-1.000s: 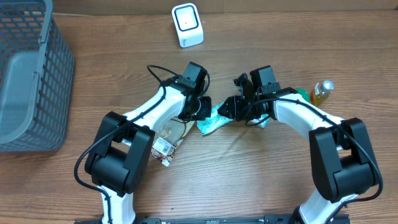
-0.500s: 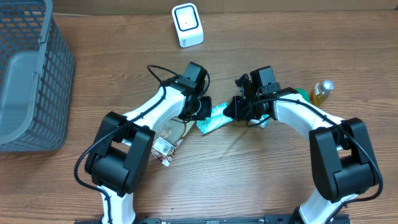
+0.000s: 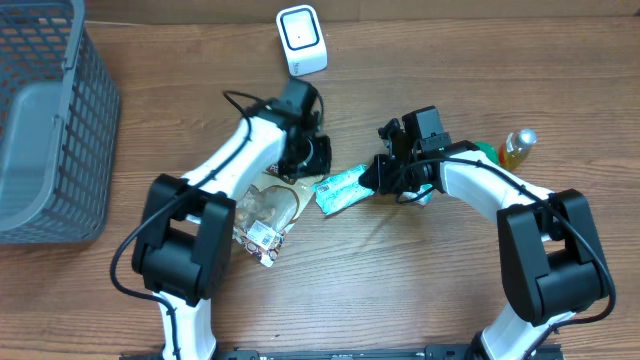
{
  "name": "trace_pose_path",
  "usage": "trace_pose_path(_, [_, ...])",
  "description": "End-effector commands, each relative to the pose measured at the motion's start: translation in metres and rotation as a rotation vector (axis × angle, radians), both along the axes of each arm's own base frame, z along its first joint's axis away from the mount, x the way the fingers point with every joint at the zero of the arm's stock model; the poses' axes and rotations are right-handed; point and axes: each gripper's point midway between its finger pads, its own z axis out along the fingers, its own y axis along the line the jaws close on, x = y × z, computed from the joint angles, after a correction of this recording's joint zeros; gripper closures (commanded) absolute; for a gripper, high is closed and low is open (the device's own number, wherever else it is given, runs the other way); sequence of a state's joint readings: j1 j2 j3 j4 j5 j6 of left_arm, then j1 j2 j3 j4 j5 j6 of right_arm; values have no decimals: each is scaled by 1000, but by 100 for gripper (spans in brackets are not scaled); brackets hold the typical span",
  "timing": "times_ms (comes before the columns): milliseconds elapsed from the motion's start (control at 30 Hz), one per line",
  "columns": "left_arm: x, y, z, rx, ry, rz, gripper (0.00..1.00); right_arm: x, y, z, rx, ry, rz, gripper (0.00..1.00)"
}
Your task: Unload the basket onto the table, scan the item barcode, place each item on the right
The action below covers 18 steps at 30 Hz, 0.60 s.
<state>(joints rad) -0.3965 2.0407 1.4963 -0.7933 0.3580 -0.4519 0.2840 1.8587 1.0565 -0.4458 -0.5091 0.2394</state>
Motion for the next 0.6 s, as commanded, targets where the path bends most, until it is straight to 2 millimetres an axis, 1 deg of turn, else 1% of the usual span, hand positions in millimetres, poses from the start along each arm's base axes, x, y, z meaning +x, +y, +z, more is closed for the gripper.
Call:
trace_pose_path(0, [1,2,10,-10,-13,-91,80,-2,2,3,5,-10,9,96])
trace_pose_path(100, [-10,6,7,10,6,-158,77,-2,2,3,5,-10,9,95])
trace_pose_path(200, [-21,6,1,26,16,-214,75,-1,2,4,6,-13,9,95])
trace_pose_path(267, [-25,7,-4,52,19,-230,75,-1,2,4,7,-13,9,95])
trace_pose_path(333, [-29,8,-9,86,20,-241,78,-1,2,4,6,-13,9,95])
trace_pose_path(567, [-39,-3,-11,104,6,-331,80,-2,2,4,6,-12,9,95])
